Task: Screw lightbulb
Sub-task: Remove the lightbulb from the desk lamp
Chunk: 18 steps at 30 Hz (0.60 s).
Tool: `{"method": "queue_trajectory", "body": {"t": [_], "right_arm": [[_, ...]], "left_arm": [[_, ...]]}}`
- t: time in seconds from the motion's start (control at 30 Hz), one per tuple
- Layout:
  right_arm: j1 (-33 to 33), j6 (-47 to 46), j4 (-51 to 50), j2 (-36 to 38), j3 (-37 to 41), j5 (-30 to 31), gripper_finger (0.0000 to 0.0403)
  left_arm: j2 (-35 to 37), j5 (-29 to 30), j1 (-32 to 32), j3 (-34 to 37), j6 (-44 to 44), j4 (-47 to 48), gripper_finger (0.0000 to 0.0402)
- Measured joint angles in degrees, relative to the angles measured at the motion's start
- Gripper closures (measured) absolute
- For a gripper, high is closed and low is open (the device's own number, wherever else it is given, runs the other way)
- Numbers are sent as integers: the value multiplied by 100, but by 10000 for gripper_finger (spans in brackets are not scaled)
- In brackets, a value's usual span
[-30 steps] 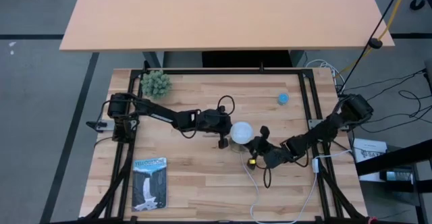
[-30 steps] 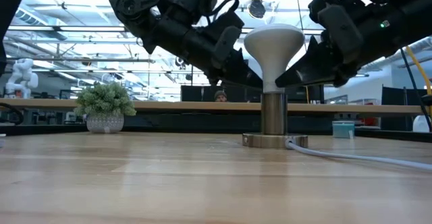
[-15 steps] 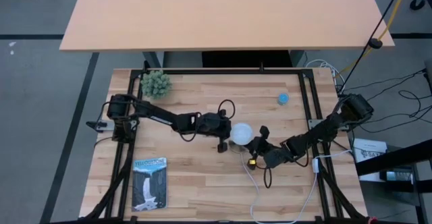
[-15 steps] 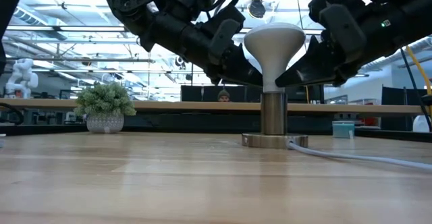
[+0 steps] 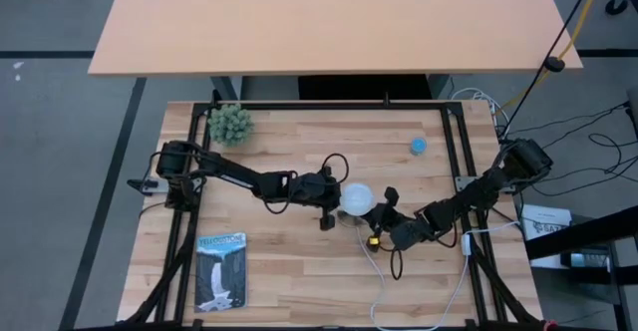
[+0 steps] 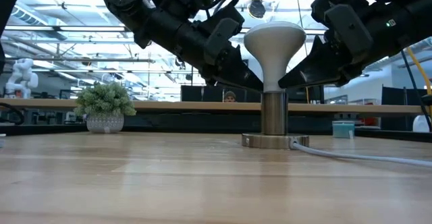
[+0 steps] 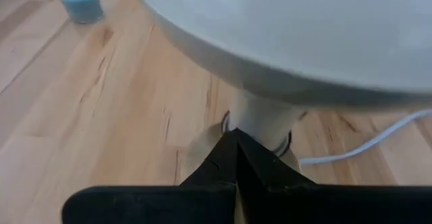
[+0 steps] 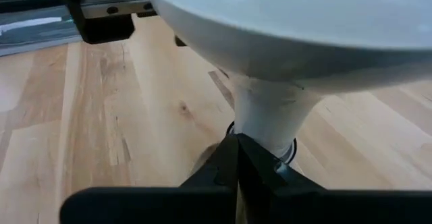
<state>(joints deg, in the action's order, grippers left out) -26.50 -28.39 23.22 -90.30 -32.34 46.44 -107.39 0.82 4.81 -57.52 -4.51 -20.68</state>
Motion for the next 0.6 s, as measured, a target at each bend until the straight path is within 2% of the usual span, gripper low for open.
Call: {"method": "queue_trajectory", "body": {"t": [0.07,0.2,0.27,0.47,0.6], "right_arm": [[-4,-87,-85,0,0,78,403],[-11,-150,-422,8,21,733,403],[-46,-290,-500,45,20,860,403],[-54,-407,-489,63,15,532,403],[-106,-402,-247,63,15,246,403]], "left_arm": [[0,-2,41,0,-6,107,401],[-14,-399,243,5,-118,361,401],[-26,-461,327,9,-108,392,401],[-24,266,423,7,29,643,401],[-24,559,194,7,-127,855,401]]}}
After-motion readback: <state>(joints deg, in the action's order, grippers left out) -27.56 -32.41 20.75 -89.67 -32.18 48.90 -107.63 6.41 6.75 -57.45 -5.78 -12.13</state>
